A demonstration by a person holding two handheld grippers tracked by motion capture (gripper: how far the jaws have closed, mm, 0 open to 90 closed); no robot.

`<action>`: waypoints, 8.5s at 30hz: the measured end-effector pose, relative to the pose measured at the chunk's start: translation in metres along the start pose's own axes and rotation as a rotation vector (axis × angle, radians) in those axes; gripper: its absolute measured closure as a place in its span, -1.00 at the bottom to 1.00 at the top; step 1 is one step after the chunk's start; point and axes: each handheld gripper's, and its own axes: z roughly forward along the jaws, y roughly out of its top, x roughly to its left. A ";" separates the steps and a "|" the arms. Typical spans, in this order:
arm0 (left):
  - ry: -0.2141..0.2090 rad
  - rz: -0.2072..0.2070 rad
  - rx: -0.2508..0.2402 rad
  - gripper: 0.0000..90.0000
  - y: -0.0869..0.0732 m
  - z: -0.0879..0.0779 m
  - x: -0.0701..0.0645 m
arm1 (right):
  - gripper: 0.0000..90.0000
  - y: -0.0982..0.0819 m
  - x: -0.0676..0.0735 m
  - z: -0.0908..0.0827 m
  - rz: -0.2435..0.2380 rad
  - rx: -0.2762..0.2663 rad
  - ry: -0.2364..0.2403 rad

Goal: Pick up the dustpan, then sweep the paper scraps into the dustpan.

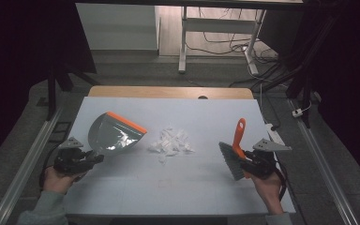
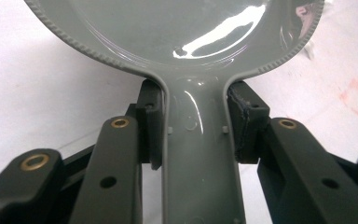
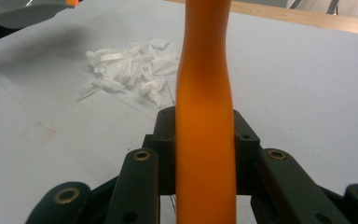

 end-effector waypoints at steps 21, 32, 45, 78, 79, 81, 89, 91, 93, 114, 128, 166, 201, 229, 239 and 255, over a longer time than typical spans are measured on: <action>-0.092 0.083 0.069 0.36 -0.018 -0.009 -0.006 | 0.57 0.008 0.004 0.008 0.002 -0.020 0.023; -0.144 0.167 0.144 0.36 -0.028 0.002 -0.013 | 0.57 0.014 0.006 0.017 0.010 -0.031 0.023; -0.189 0.272 0.207 0.36 -0.029 0.020 -0.031 | 0.57 0.018 0.004 0.019 0.015 -0.043 0.017; -0.199 0.267 0.245 0.36 -0.028 0.027 -0.029 | 0.57 0.031 0.011 0.039 -0.009 -0.016 0.027; -0.200 0.266 0.244 0.36 -0.028 0.027 -0.028 | 0.56 0.033 0.011 0.041 -0.011 -0.011 0.027; -0.203 0.266 0.244 0.36 -0.028 0.027 -0.028 | 0.57 0.039 0.011 0.050 -0.004 -0.001 0.022; -0.226 0.282 0.254 0.36 -0.024 0.033 -0.028 | 0.57 0.056 0.008 0.078 0.009 0.058 -0.006; -0.239 0.286 0.256 0.36 -0.024 0.035 -0.027 | 0.57 0.062 0.007 0.086 0.011 0.078 -0.015; -0.249 0.284 0.255 0.36 -0.023 0.036 -0.025 | 0.57 0.068 0.004 0.097 0.016 0.101 -0.026; -0.257 0.297 0.255 0.36 -0.021 0.038 -0.026 | 0.57 0.091 0.004 0.160 0.042 0.217 -0.079; -0.248 0.294 0.276 0.36 -0.017 0.040 -0.028 | 0.57 0.092 0.000 0.177 0.049 0.249 -0.101; -0.256 0.293 0.285 0.36 -0.013 0.044 -0.029 | 0.57 0.092 0.100 0.217 -0.132 0.326 0.140; -0.255 0.294 0.285 0.36 -0.013 0.044 -0.029 | 0.57 0.122 0.050 0.225 -0.093 0.249 -0.014; -0.255 0.295 0.284 0.36 -0.013 0.044 -0.029 | 0.57 0.121 0.058 0.263 -0.125 0.403 0.029; -0.254 0.294 0.284 0.36 -0.013 0.044 -0.029 | 0.57 0.129 0.067 0.239 -0.107 0.334 0.148; -0.255 0.290 0.282 0.36 -0.013 0.044 -0.029 | 0.57 0.134 0.042 0.264 -0.111 0.409 0.004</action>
